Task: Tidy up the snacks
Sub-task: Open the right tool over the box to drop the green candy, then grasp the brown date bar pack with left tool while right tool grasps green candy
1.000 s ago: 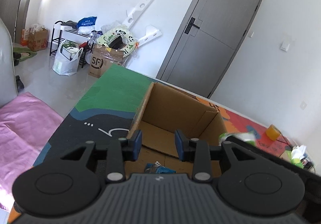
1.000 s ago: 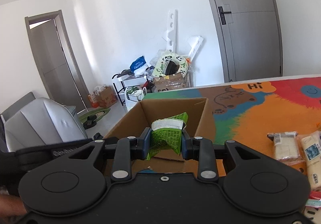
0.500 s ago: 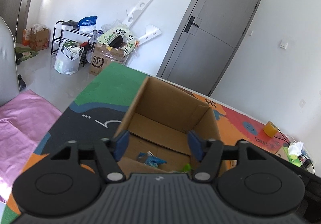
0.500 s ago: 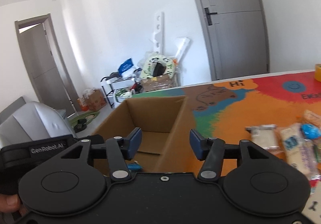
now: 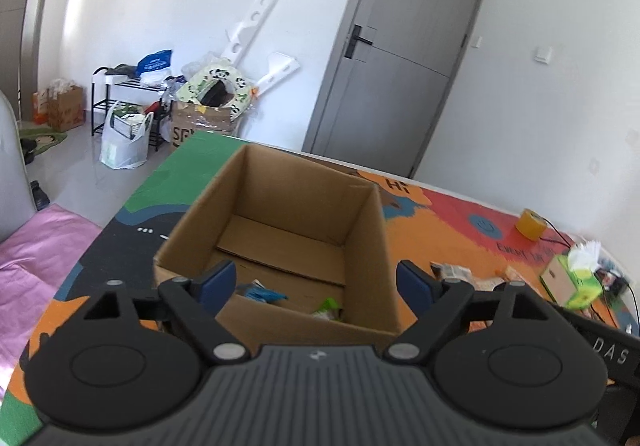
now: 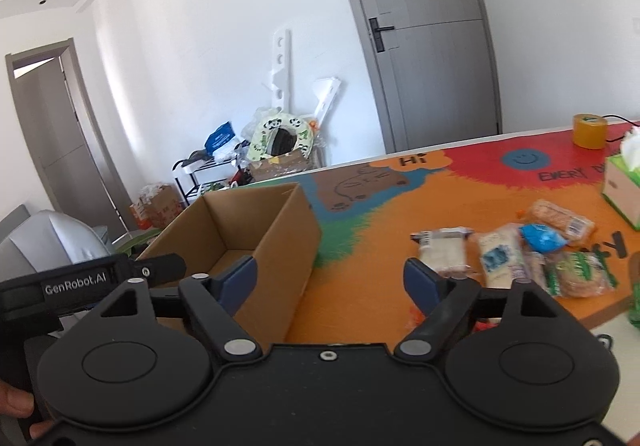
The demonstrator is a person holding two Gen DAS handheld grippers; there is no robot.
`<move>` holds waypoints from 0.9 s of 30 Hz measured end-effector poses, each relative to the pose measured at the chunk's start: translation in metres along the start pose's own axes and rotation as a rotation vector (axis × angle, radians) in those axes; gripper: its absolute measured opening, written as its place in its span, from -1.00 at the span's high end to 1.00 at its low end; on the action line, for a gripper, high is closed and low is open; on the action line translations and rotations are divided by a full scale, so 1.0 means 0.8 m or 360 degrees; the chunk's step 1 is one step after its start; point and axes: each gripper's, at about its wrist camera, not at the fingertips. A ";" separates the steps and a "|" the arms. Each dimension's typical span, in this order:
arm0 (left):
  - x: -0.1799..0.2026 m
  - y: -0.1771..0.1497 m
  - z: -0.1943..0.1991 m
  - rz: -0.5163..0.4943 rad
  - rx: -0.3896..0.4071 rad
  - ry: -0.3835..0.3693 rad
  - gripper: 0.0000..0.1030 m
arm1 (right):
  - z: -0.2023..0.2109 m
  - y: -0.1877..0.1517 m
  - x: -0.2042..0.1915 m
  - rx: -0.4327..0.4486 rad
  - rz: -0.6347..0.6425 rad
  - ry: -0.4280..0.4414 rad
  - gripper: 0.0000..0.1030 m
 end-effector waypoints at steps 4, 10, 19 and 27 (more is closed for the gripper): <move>0.016 -0.011 0.007 -0.0055 0.0016 0.0005 -0.74 | 0.014 -0.005 0.013 0.0037 -0.0016 -0.0048 -0.88; 0.034 -0.020 0.016 -0.0086 0.0036 -0.0069 -0.75 | 0.035 -0.013 0.035 0.0076 -0.0030 -0.0150 -1.00; 0.070 -0.042 0.012 -0.0176 0.0009 -0.0121 -0.83 | 0.057 -0.026 0.079 0.0091 -0.0109 -0.0246 -1.00; 0.100 -0.064 0.006 -0.0238 -0.0047 -0.0198 -0.84 | 0.069 -0.042 0.115 0.0079 -0.0159 -0.0319 -1.00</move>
Point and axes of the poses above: each gripper's, at about its wrist camera, not at the fingertips, and z roughly against the way its jaws point, x to its right, y to its top, and after that the axes turned 11 degrees about z, right-handed
